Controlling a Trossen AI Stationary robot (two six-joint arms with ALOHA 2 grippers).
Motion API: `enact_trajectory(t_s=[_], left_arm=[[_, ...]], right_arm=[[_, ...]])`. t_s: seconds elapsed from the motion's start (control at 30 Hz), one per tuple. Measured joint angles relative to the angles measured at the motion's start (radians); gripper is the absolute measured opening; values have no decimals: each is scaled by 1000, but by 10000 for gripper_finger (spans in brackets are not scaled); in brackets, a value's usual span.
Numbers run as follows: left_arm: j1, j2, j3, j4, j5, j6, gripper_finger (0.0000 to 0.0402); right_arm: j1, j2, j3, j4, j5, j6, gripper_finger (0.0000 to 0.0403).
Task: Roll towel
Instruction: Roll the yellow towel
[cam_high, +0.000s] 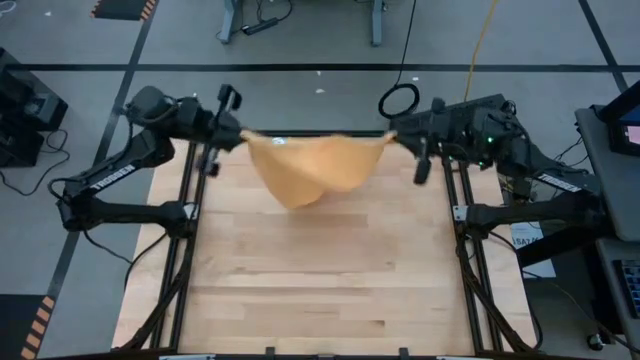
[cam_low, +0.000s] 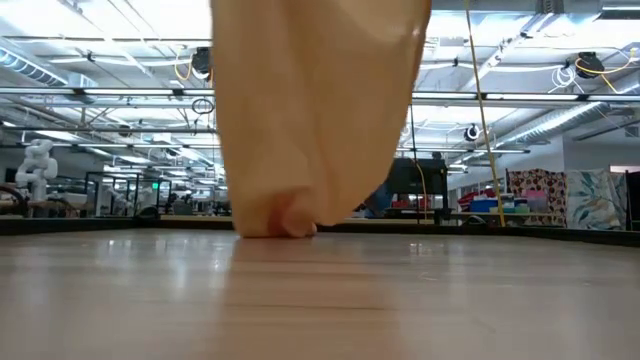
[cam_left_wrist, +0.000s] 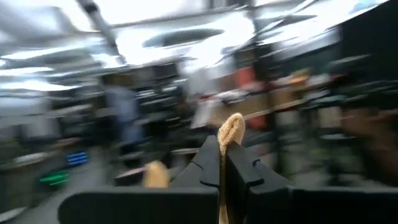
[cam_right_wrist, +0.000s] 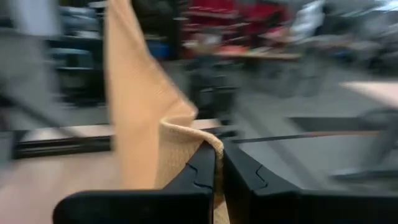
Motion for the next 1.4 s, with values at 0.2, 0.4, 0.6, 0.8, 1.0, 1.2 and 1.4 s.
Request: enact_trajectory(t_s=[0.2, 0.4, 0.6, 0.8, 1.0, 1.2, 1.4], left_arm=[[-154, -58, 0, -148, 170, -119, 0], [-314, -90, 0, -600, 27, 40, 0], [-498, -85, -36, -841, -206, 44, 0], [-650, -71, -132, -835, -340, -80, 3], [-783, -38, -251, -798, -484, -193, 7], [-939, 5, -374, -663, -598, -360, 8], [-1091, 73, -463, -535, -736, -533, 9]], right_arm=[[124, -5, -1, -99, -184, 125, 7], [256, 6, -64, -162, -183, 229, 8], [358, 13, -203, -165, -181, 343, 8], [423, 14, -353, -127, -145, 456, 8], [463, 14, -485, -47, -126, 530, 9], [533, 16, -584, 13, -128, 628, 12], [622, 16, -657, 73, -67, 725, 62]])
